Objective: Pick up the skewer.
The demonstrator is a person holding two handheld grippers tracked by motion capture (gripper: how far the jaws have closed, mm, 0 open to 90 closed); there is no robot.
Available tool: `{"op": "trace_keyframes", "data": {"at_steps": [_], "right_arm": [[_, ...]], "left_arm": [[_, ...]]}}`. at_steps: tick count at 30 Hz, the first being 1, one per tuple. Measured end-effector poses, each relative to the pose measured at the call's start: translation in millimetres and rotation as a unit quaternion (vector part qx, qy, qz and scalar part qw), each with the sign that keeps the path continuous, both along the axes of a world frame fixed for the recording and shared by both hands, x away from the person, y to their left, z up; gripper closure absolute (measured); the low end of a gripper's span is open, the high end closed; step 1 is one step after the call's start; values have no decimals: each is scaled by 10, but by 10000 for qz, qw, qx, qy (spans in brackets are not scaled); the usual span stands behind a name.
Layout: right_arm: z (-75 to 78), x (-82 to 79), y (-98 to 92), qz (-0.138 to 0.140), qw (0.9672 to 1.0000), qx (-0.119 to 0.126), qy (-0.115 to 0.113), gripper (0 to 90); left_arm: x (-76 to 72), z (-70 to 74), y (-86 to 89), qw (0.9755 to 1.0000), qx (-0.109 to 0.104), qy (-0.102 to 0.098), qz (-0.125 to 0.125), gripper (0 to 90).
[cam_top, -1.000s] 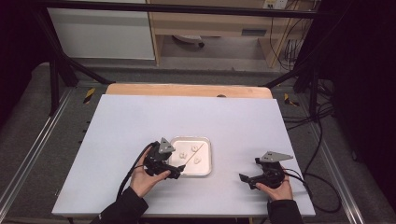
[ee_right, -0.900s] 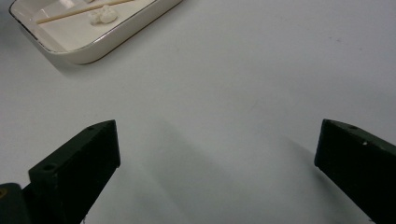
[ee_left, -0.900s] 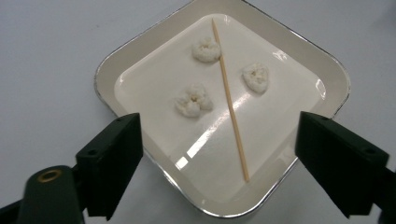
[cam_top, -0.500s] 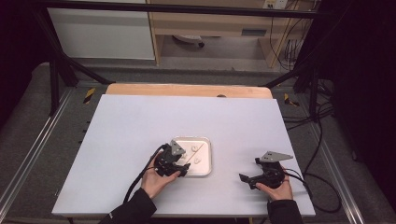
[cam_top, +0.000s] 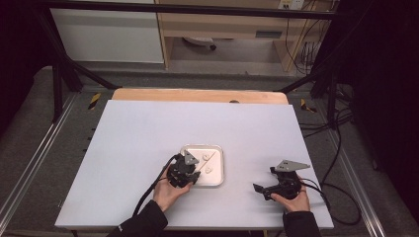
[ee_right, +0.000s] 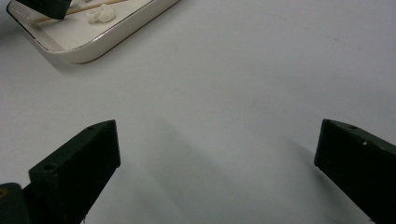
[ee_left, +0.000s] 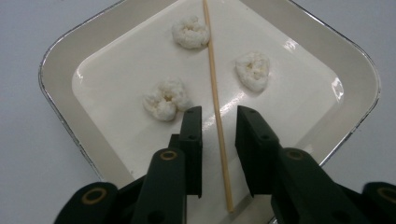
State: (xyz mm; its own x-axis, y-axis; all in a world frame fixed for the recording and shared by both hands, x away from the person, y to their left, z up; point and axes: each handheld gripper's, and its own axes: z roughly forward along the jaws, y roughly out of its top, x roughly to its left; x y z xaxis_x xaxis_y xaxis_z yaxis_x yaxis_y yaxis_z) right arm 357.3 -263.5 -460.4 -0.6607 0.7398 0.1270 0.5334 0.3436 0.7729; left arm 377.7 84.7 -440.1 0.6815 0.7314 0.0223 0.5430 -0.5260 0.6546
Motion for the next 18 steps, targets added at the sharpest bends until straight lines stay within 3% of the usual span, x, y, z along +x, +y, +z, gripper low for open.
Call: {"op": "trace_keyframes", "data": {"at_steps": [6,18], "right_arm": [[0,-1,2,4,10000,2,12,9],[-3,-1,7,6,10000,14,35,9]], "left_arm": [[-21,-18,-7,9999,-61,-79,109,823],[-37,-31,-4,9997,-107,-125,195,877]]}}
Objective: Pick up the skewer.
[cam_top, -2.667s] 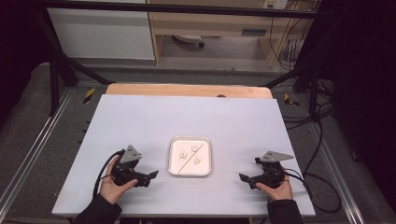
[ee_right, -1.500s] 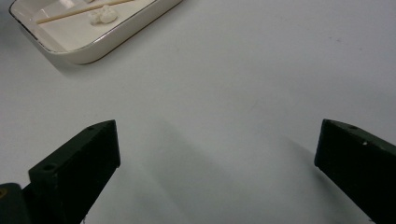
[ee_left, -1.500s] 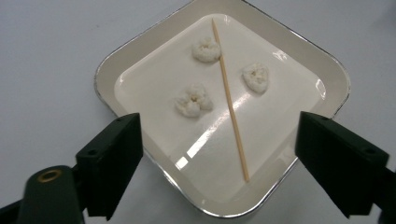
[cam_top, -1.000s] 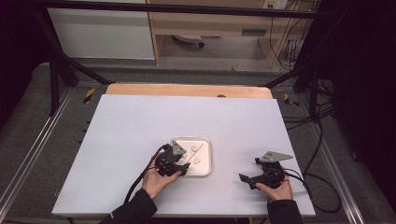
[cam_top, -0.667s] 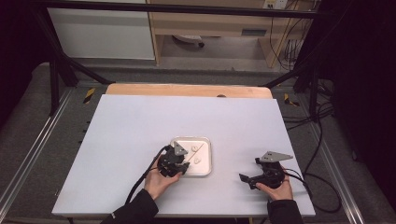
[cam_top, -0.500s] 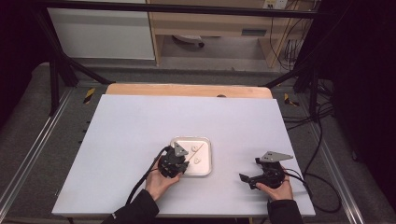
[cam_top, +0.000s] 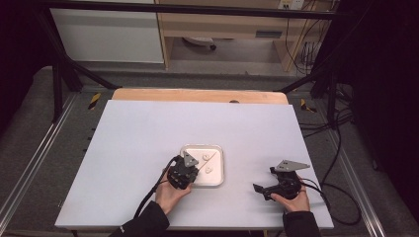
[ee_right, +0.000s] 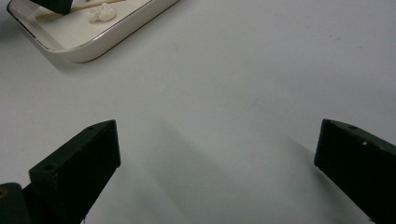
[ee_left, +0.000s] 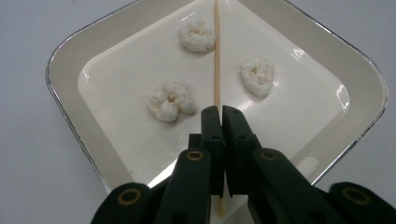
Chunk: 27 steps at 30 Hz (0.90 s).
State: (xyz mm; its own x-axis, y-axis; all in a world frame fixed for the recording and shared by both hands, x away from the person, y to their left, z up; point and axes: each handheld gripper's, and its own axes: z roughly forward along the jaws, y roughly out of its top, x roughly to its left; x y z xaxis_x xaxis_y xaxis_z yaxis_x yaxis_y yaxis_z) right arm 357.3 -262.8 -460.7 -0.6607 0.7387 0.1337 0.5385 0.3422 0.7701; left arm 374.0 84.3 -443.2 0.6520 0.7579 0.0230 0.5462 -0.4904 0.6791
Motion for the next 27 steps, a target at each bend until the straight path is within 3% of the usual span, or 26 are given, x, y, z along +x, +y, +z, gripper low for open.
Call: {"op": "trace_keyframes", "data": {"at_steps": [13,27], "right_arm": [[-2,1,1,7,10000,-6,6,9],[1,-3,0,18,10000,-14,-5,10]], "left_arm": [[4,-15,37,9999,-151,-27,-72,885],[-40,91,88,9989,-398,-145,-224,886]]}}
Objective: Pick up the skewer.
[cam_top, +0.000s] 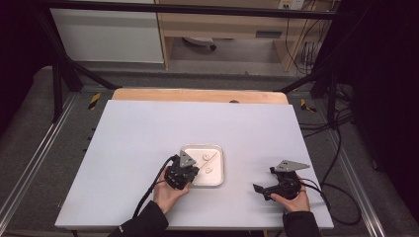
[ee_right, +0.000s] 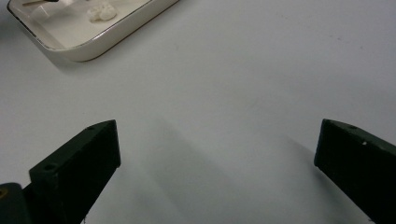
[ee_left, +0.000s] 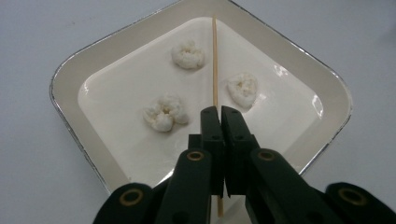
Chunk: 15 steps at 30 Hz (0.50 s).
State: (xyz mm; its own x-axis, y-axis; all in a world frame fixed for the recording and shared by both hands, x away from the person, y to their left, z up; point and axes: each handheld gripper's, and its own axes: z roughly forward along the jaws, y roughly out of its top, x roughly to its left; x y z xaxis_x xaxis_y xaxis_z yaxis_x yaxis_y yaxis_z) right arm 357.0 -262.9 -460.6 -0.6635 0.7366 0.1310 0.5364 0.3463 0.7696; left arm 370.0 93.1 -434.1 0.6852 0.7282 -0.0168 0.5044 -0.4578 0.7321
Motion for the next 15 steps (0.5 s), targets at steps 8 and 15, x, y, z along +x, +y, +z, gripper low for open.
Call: {"op": "trace_keyframes", "data": {"at_steps": [8,15], "right_arm": [[1,0,-1,4,10000,-6,-15,10],[5,0,1,28,10000,57,-43,12]], "left_arm": [[-13,55,48,10000,-12,-37,-78,886],[-26,101,98,9997,-155,17,-197,886]]}}
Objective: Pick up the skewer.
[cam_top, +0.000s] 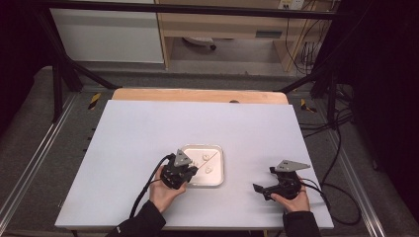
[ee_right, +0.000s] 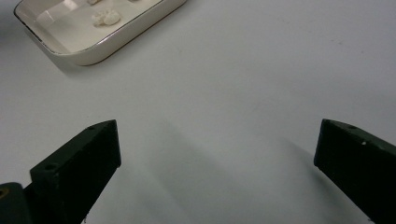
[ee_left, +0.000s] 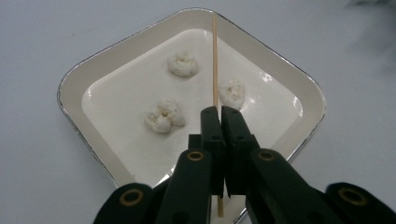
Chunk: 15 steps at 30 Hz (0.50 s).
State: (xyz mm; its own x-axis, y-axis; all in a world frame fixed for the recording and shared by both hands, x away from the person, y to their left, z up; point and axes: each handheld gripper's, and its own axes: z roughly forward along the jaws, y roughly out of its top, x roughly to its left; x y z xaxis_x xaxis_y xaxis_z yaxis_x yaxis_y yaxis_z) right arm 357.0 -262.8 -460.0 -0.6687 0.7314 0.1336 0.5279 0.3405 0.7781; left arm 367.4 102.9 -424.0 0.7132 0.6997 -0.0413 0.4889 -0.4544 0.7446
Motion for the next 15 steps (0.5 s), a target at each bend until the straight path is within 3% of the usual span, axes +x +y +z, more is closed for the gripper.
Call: {"op": "trace_keyframes", "data": {"at_steps": [15], "right_arm": [[60,-16,70,76,9998,-125,-167,7]], "left_arm": [[-42,131,61,9993,-50,-76,-375,885]]}}
